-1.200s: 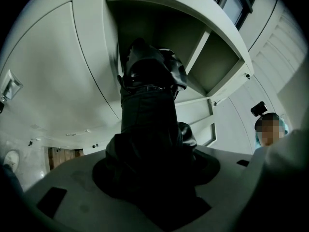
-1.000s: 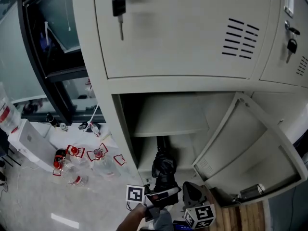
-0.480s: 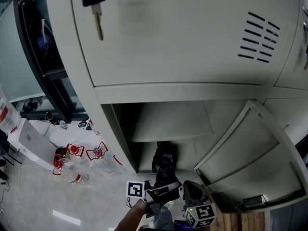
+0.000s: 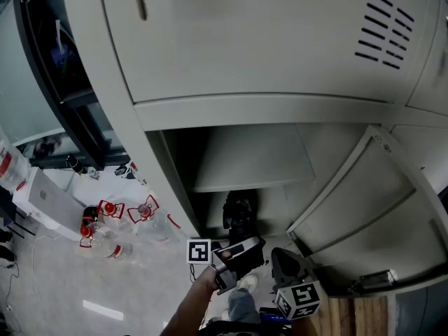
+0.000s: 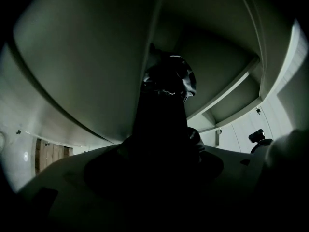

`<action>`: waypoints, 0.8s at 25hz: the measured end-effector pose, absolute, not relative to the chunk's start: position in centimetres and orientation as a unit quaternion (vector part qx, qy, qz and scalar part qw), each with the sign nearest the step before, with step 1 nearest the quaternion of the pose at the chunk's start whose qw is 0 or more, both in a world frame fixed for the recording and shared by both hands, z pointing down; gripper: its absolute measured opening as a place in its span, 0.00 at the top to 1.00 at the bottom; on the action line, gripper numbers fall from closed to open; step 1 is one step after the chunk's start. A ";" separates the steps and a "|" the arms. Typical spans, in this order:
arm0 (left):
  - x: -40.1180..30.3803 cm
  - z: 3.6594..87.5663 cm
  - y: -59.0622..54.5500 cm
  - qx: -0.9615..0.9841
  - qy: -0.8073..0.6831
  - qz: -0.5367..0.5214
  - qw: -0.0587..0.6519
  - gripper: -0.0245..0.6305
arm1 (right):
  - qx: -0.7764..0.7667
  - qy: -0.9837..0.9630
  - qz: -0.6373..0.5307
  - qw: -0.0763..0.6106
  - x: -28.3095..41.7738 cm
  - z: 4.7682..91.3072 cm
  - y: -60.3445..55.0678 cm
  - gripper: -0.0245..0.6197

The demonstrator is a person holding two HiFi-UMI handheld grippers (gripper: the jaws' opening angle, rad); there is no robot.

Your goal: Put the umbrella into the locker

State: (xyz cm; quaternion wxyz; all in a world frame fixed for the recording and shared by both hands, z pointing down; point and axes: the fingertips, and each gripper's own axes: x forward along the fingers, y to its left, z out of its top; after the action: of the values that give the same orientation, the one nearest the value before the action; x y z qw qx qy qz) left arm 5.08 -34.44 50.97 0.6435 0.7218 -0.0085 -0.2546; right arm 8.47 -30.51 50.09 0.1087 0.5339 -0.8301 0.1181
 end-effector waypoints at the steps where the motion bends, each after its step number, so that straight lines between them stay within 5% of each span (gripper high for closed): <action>1: 5.1 51.1 -34.4 0.722 -0.017 -0.253 0.644 0.46 | 0.533 -0.830 0.117 0.111 8.5 50.0 -30.3 0.96; 20: -0.6 51.9 -30.6 0.759 -0.182 -0.211 0.588 0.42 | 0.525 -0.839 0.098 0.105 7.1 48.6 -26.7 0.96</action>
State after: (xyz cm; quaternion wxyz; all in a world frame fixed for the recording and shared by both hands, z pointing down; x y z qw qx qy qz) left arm -0.55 -30.56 51.85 0.5879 0.7594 -0.1820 -0.2112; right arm 7.08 -26.69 48.63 0.1054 0.5245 -0.8391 0.0979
